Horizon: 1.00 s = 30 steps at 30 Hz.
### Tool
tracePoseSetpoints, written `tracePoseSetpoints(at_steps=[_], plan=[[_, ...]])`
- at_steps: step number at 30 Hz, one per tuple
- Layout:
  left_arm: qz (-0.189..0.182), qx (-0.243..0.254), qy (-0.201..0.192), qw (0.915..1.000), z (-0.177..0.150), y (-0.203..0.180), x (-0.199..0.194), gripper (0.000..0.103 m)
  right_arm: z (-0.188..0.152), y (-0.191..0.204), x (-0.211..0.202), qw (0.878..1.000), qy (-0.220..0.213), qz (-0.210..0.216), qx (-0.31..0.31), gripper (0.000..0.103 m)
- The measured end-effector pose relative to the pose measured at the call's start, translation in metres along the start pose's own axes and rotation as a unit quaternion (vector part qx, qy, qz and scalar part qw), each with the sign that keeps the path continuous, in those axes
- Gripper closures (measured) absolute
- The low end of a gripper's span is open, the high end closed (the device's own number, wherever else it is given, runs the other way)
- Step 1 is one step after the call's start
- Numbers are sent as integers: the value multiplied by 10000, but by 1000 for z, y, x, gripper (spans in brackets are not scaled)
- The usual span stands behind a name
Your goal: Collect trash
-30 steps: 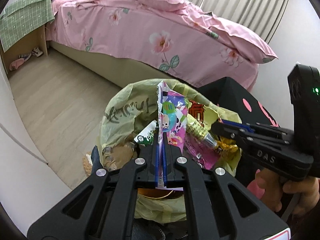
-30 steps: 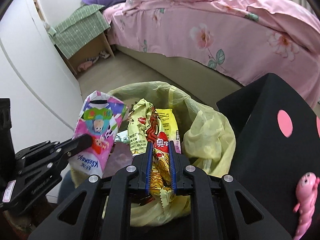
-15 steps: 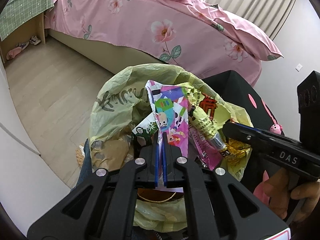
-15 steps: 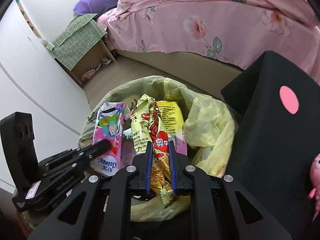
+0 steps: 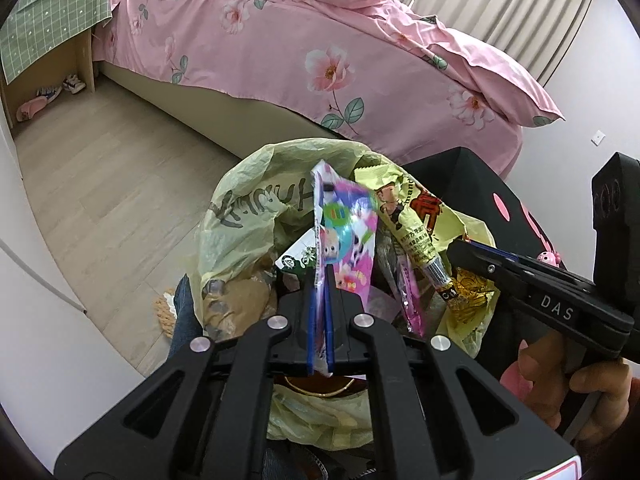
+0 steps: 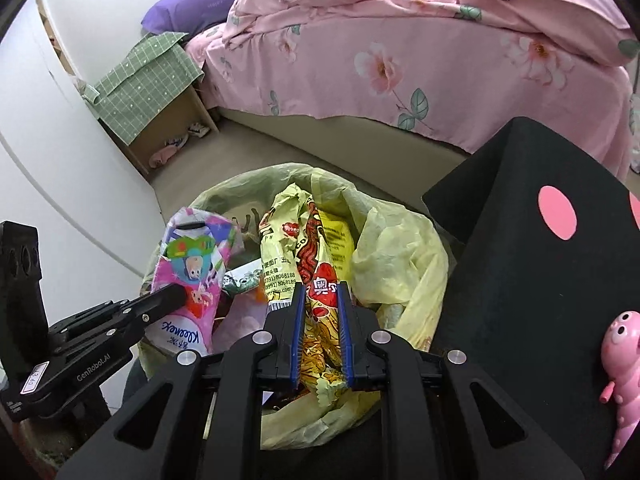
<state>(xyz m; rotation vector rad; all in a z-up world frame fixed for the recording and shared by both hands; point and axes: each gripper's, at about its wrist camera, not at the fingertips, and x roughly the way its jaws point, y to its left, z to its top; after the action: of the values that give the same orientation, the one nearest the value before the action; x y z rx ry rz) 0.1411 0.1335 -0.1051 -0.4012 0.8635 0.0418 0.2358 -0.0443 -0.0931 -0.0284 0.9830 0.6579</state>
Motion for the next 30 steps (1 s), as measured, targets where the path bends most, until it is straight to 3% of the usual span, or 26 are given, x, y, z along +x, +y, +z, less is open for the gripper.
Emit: tracePoseSetpoints(at_steps=[2,3,5,9,13,17,21,24,30], plan=[[-1,-14,43,10000,1,0,-1,96,0,-1,-2,10000,-8,56,51,86],[-29,-47,69,10000,2,0,-2,94,0,-1,-3,10000,-9,11,66,80],[-190,-152,130,9996,3,1,-2,76,-2,-2,-8,10000,-45,-69,8,64],[-436,-197,136,9988,5,-3,-8,60,-3,1,-24,9995,-215,-207,-129,62],[-554,98,41,9984,8,-24,-25,39,-8,2,-63,9974,-530,-400,-270,62],[-657,558,-173,9961,-1,-54,-50,36,-25,-1,-108,9940,-767,-683,-385,62],[-723,943,-479,9918,-22,-79,-86,32,-66,-7,-160,9873,-1061,-1164,-191,62],[-561,1342,-710,9868,-42,-97,-113,32,-103,-7,-192,9801,-1242,-1545,76,62],[-251,1620,-709,9839,-76,-117,-141,32,-169,0,-232,9736,-1444,-1723,407,62]])
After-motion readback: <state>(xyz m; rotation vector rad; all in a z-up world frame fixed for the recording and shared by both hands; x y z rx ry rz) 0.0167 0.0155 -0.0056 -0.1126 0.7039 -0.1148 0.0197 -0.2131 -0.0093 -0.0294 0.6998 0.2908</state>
